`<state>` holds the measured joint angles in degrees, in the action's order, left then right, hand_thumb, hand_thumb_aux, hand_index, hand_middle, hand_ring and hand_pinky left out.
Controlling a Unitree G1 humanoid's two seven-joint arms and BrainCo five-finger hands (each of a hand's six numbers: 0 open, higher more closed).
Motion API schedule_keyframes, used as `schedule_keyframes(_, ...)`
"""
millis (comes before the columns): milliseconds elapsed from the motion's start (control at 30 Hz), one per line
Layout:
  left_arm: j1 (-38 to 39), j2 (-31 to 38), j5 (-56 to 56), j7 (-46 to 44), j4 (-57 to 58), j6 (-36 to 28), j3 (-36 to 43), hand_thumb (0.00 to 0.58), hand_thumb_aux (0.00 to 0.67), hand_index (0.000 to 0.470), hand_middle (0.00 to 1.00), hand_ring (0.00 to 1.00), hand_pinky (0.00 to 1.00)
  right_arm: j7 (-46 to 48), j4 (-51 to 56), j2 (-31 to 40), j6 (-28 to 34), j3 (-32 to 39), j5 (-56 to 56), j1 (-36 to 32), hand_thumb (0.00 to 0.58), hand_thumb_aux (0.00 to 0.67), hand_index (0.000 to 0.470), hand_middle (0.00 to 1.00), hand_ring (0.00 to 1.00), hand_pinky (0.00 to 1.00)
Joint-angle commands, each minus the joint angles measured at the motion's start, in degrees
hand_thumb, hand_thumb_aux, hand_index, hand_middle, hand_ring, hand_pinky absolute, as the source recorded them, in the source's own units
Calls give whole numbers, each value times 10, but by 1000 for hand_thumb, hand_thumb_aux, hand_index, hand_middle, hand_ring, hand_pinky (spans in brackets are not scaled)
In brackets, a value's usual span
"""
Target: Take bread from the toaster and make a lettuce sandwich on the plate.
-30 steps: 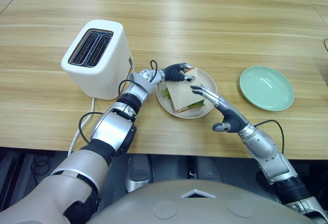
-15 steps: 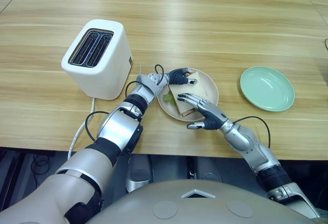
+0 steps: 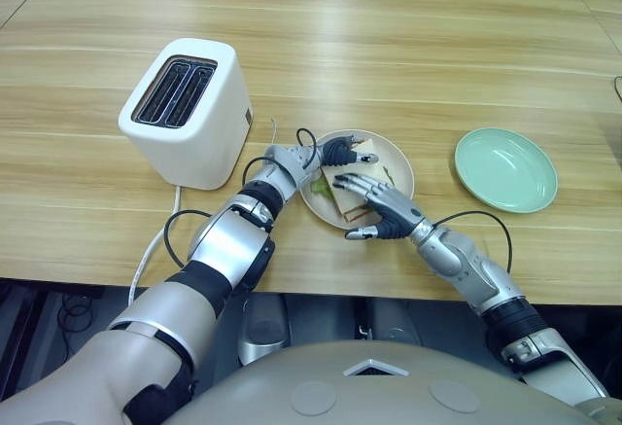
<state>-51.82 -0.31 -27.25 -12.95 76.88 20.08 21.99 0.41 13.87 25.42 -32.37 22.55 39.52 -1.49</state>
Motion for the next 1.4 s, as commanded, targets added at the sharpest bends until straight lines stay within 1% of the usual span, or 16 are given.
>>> schedule_keyframes(33,-29,-4,-21,31,1,9,14,0,0,0,0,0,0,84,92,17,48,43,7,27,0,0,0,0,0,0)
schedule_keyframes(267,-84,17,-24,88,-4,46,4,0,0,0,0,0,0,116,117,26,59,57,10,29,27,16,11,0,0,0)
schedule_keyframes(500,-118,46,-31,143,-6,65,-2,0,0,0,0,0,0,119,114,29,51,57,0,26,0,0,0,0,0,0)
schedule_keyframes(667,-128,78,-6,196,-23,117,-34,0,0,0,0,0,0,46,68,20,29,10,-24,10,0,0,0,0,0,0)
schedule_keyframes(767,-105,93,45,168,-45,187,-75,0,0,0,0,0,0,-6,-3,2,-8,-49,-93,7,0,0,0,0,0,0)
schedule_keyframes(900,-30,104,147,18,-110,308,-118,0,0,0,8,8,8,28,-120,-2,-70,-86,-259,39,0,0,0,0,0,0)
schedule_keyframes(933,-7,106,180,-27,-135,326,-122,230,150,103,188,188,188,42,-144,3,-80,-88,-297,50,0,0,0,0,0,0)
schedule_keyframes(967,24,109,221,-81,-173,337,-122,476,386,265,490,490,490,56,-168,9,-86,-93,-335,60,0,0,0,0,0,0)
schedule_keyframes(1000,56,113,262,-135,-216,340,-118,538,489,336,776,776,776,69,-187,13,-90,-98,-369,68,0,0,0,0,0,0)
schedule_keyframes(1033,93,121,301,-182,-266,339,-109,579,638,438,1000,1000,1000,83,-203,20,-91,-103,-403,75,454,357,245,0,0,0)
schedule_keyframes(1067,126,130,333,-220,-313,333,-99,580,670,460,1000,1000,1000,97,-213,26,-92,-105,-427,80,574,604,415,67,67,67)
schedule_keyframes(1100,165,144,362,-257,-369,321,-84,580,670,460,1000,1000,1000,112,-221,33,-93,-106,-445,86,580,670,460,212,212,212)
schedule_keyframes(1133,200,159,387,-290,-423,309,-68,580,670,460,1000,1000,1000,126,-226,40,-95,-107,-457,92,580,670,460,529,529,529)
schedule_keyframes(1167,233,174,410,-320,-472,293,-54,580,670,460,1000,1000,1000,139,-229,45,-96,-109,-467,98,580,670,460,604,604,604)
schedule_keyframes(1233,292,210,443,-379,-555,262,-25,580,670,460,1000,1000,1000,167,-231,58,-98,-108,-479,113,580,670,460,980,980,980)
schedule_keyframes(1400,399,295,438,-475,-641,237,20,580,670,460,1000,1000,1000,250,-207,107,-86,-85,-435,152,580,670,460,1000,1000,1000)
